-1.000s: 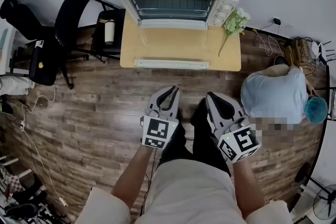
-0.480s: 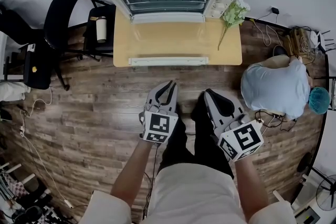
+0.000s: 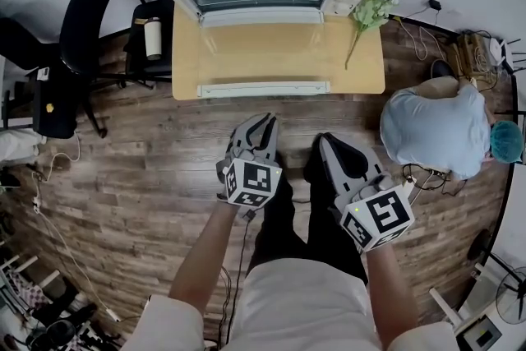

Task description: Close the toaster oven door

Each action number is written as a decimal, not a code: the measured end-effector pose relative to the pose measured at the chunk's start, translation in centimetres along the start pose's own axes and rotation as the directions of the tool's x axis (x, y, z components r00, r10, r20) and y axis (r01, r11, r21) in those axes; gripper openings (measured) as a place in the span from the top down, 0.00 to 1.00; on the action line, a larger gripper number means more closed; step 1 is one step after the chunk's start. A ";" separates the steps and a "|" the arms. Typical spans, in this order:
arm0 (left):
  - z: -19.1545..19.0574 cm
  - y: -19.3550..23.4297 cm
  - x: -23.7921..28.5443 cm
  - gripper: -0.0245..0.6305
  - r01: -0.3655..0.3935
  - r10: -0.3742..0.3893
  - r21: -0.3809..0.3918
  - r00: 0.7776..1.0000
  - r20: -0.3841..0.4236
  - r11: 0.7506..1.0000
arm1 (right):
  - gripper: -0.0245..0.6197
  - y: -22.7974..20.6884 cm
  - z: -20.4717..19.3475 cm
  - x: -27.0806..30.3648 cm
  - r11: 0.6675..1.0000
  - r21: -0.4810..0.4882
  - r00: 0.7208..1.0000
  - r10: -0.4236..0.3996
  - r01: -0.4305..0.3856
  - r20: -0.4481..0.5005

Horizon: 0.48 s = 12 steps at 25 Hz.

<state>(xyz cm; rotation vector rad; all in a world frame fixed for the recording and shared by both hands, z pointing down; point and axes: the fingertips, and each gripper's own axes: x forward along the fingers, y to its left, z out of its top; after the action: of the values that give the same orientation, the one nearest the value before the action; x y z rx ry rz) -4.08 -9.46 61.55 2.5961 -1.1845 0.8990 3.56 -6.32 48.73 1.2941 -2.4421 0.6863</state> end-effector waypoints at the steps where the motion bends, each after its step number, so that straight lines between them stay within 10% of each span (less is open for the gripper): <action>1: -0.3 0.0 0.3 0.93 0.002 -0.002 0.007 1.000 -0.007 1.000 | 0.96 -0.1 -0.2 0.1 1.000 0.002 1.000 -0.002 0.002 -0.004; 12: -2.3 1.2 3.2 0.92 -0.069 0.084 0.225 0.995 -0.060 0.972 | 0.96 -1.3 -2.3 0.3 0.999 0.038 1.000 -0.016 0.017 -0.026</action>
<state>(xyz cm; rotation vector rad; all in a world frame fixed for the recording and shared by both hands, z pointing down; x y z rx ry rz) -4.40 -11.47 65.07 2.6789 -1.2386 1.1922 4.59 -5.92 51.14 1.3097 -2.4067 0.7439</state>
